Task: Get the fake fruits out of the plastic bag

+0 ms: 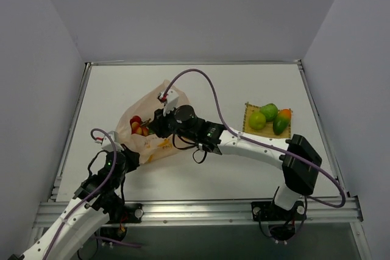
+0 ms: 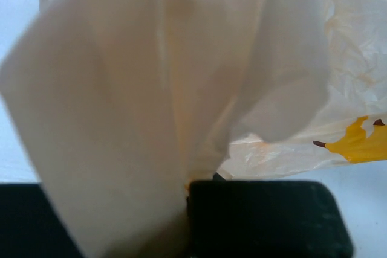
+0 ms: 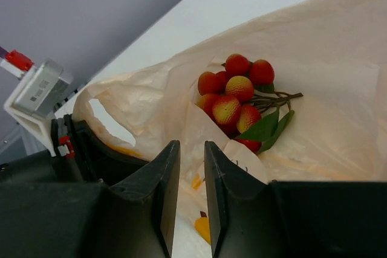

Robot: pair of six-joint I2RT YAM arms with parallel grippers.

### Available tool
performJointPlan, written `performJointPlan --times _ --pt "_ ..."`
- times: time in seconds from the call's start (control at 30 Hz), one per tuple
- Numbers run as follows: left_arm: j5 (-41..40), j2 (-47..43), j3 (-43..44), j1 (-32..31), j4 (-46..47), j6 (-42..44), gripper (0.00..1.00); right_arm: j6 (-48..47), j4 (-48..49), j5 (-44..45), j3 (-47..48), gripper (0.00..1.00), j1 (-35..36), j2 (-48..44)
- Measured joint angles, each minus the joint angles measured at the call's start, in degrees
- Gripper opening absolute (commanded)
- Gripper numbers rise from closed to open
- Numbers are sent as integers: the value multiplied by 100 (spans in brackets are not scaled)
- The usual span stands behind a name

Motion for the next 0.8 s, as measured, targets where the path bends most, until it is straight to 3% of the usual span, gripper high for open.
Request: performJointPlan --times 0.23,0.27,0.3,0.4,0.57,0.67,0.8 --pt "48 -52 -313 0 -240 -299 3 -201 -105 -22 890 24 46 1453" --pt "70 -63 -372 0 -297 -332 2 -216 -103 -17 1047 28 37 1694" --pt "87 -81 -411 0 -361 -358 2 -234 -101 -13 1161 40 31 1919" --pt "114 -160 -444 0 -470 -402 2 -297 -66 -2 1263 61 -17 2415" --pt "114 -254 -444 0 -507 -422 2 -332 -26 -179 1351 74 -131 2865" --pt "116 -227 -444 0 -507 -422 2 -358 33 -481 1569 87 -197 3073" --pt "114 -168 -444 0 -492 -420 2 -350 122 -868 1902 91 -273 3322"
